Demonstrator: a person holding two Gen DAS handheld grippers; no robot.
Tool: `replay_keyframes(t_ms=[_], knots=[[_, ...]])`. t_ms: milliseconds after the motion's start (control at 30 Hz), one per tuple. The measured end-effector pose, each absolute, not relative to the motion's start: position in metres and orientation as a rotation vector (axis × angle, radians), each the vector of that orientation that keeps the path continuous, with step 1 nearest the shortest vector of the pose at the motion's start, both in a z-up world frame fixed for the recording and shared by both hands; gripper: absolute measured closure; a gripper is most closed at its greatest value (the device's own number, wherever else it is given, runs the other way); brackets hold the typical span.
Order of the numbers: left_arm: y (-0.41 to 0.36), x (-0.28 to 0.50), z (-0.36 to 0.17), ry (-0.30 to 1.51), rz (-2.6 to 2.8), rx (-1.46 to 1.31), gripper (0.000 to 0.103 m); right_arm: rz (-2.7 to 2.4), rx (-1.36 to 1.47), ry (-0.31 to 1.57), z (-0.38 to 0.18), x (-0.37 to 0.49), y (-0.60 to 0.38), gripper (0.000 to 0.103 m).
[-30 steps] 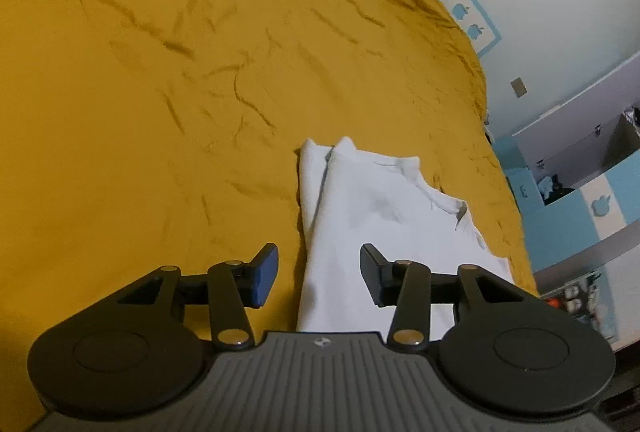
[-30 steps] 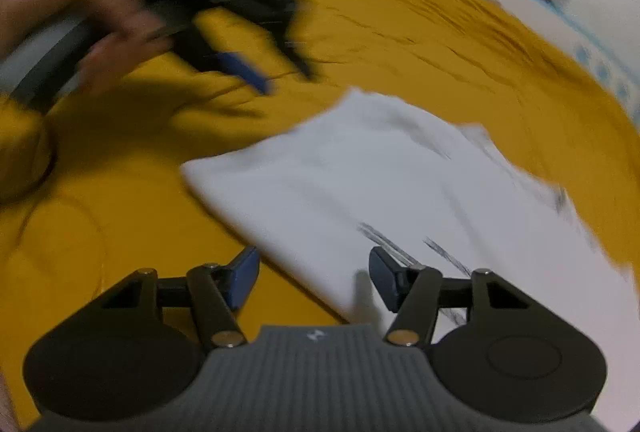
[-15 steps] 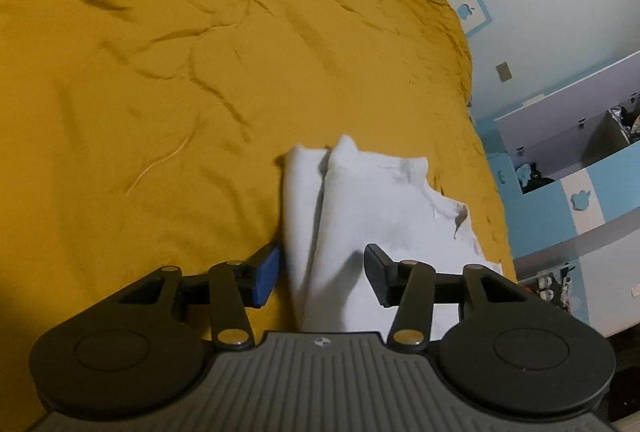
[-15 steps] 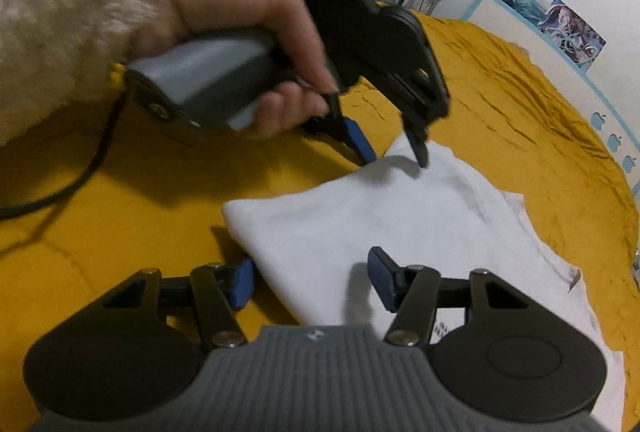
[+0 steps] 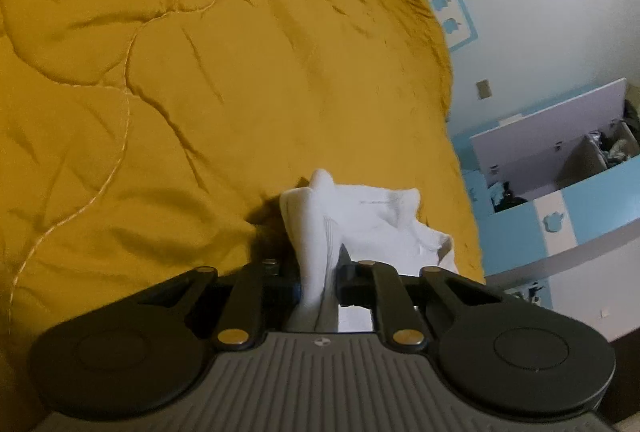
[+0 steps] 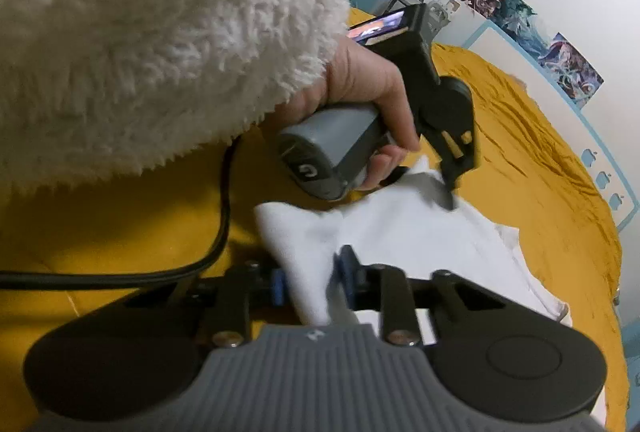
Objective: Fold small clothes
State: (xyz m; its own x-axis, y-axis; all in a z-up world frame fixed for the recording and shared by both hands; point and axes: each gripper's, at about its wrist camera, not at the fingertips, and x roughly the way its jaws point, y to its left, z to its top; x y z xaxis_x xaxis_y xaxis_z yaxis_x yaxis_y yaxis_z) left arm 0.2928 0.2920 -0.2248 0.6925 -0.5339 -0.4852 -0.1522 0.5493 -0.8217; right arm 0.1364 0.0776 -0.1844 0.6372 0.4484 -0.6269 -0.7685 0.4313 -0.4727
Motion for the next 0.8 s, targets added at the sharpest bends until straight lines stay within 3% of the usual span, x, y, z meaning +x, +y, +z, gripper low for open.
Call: replay_keyframes(t_ms=[167,500,800], knots=[[0.293,0.287,-0.220,0.770,-0.251,-1.023,0.089,0.785,-0.717,0.477,-0.172,0.147,0.069,0.096],[0.271,0.292,-0.170,0.736,-0.257,-1.061,0.089,0.757,-0.393,0.509,-0.126,0.167,0.019,0.096],[0.208,0.322,-0.115,0.792,-0.278,-0.973,0.089,0.564,-0.050,0.535,-0.084,0.189,-0.089,0.096]])
